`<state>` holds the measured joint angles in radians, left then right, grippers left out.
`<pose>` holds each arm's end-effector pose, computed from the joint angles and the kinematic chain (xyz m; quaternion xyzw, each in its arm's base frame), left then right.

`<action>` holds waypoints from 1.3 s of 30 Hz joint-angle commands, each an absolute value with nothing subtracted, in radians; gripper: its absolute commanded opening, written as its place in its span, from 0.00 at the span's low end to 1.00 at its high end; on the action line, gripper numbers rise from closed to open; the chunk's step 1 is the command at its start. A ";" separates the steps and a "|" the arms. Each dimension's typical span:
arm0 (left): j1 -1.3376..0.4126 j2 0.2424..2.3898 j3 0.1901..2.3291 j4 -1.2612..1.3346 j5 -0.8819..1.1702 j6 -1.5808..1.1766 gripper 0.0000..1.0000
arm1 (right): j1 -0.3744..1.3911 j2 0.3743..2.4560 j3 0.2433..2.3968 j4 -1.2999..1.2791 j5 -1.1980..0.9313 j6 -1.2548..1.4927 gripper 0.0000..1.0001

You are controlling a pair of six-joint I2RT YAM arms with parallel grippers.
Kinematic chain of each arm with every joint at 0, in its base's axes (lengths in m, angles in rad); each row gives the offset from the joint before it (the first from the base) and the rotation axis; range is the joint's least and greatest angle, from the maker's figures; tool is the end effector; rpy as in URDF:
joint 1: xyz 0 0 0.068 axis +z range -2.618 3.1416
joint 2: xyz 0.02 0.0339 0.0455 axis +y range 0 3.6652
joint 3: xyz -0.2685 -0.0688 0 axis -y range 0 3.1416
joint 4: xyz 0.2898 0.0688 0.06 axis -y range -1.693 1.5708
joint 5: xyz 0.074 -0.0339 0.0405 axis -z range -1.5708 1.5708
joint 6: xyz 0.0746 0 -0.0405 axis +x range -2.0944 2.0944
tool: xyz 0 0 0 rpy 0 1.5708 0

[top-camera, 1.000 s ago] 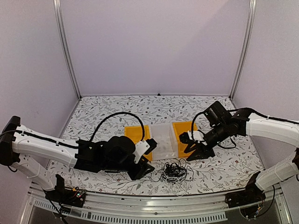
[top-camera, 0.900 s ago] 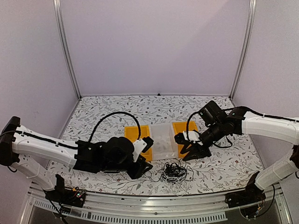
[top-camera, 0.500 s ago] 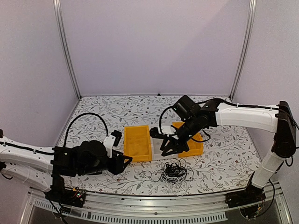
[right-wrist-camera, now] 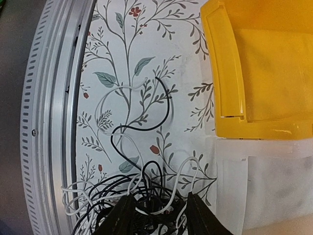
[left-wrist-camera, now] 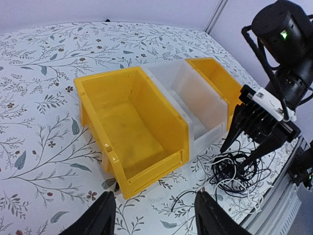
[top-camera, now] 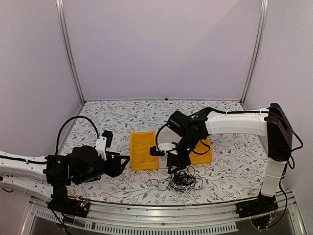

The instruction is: Untangle the cables

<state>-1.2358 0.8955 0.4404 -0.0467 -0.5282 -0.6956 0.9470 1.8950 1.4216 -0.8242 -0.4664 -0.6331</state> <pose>0.1211 -0.2334 0.1830 0.0935 0.8361 -0.2767 0.4645 0.2232 0.3676 0.1539 -0.7069 0.6560 0.2468 0.0951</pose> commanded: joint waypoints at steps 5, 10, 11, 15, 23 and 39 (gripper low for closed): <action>-1.225 0.887 0.407 -0.025 -0.536 -0.719 0.55 | 0.955 1.959 1.470 -0.849 -0.411 -0.593 0.38; -1.224 0.900 0.399 0.032 -0.517 -0.672 0.58 | 0.954 1.970 1.503 -0.859 -0.424 -0.582 0.16; -1.224 0.908 0.396 0.053 -0.506 -0.650 0.59 | 0.954 1.970 1.511 -0.864 -0.434 -0.581 0.11; -1.229 0.963 0.384 0.185 -0.414 -0.521 0.62 | 0.955 1.937 1.534 -0.879 -0.493 -0.585 0.00; -1.292 1.146 0.387 0.541 -0.283 -0.284 0.64 | 0.954 1.814 1.551 -0.944 -0.689 -0.622 0.00; -1.307 1.473 0.511 0.844 -0.231 -0.128 0.51 | 0.954 1.675 1.528 -0.961 -0.786 -0.644 0.00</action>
